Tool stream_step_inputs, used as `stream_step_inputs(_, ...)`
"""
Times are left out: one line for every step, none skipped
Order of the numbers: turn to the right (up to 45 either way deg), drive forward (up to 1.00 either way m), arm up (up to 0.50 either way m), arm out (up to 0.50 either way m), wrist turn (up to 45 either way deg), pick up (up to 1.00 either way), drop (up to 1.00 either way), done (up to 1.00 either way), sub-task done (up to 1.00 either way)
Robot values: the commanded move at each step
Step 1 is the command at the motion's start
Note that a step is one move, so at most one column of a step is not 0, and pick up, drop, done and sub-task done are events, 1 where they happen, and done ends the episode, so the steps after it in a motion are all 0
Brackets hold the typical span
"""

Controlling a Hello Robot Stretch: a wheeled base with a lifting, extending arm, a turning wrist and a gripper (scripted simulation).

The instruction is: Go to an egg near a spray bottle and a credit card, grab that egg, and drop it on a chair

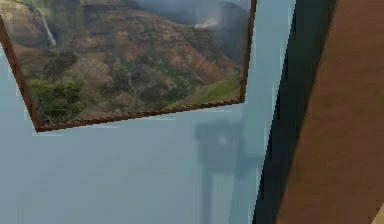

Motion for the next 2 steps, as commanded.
stream_step_inputs(6.0,0.00,0.00,0.00,0.0,0.00,0.00,0.00,0.00)
stream_step_inputs(0.0,0.05,0.00,0.00,0.0,0.00,0.00,0.00,0.00)
